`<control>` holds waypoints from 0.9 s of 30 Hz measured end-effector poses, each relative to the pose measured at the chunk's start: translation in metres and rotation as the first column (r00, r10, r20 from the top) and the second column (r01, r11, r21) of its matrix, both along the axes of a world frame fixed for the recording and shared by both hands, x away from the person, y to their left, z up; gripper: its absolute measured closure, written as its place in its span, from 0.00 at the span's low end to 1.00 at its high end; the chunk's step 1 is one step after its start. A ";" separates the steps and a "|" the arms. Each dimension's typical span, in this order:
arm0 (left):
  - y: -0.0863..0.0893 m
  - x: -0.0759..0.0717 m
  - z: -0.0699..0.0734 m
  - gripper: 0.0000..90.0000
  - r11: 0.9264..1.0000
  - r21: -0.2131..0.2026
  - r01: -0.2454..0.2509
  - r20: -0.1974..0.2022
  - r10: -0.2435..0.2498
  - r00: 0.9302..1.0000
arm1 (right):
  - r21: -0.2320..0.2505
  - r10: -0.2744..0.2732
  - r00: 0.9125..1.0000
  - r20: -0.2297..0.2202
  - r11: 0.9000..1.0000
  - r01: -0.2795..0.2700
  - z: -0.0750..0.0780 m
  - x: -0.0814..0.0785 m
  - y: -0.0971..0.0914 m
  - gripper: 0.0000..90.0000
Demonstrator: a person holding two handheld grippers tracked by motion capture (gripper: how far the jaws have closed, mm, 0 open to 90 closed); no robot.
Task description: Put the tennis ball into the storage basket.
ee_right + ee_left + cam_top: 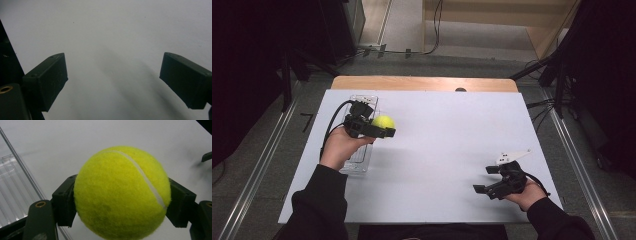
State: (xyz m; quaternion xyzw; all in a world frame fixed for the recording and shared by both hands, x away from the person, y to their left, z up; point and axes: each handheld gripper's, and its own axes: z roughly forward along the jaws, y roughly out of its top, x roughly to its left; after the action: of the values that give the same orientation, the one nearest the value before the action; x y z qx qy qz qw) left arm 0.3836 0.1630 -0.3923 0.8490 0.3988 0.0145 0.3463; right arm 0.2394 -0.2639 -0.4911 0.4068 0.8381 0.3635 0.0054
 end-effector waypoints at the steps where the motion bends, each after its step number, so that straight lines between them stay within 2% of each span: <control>1: 0.001 0.000 0.000 0.29 1.000 -0.001 -0.002 0.002 0.002 1.000 | 0.000 0.000 1.000 0.000 1.000 0.000 0.000 0.000 0.000 0.06; 16: 0.013 0.002 0.004 0.29 0.999 0.002 -0.039 0.006 0.039 0.999 | 0.000 -0.001 1.000 0.000 1.000 0.001 0.000 0.000 0.000 0.07; 27: 0.023 0.005 0.004 0.29 0.996 0.010 -0.088 0.011 0.088 0.996 | -0.002 -0.001 1.000 -0.005 1.000 0.001 0.000 0.000 0.000 0.07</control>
State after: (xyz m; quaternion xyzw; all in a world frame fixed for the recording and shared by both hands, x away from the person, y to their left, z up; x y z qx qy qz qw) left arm 0.3886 0.1857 -0.3882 0.8324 0.4338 0.0364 0.3430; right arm 0.2394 -0.2640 -0.4913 0.4082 0.8382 0.3616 0.0041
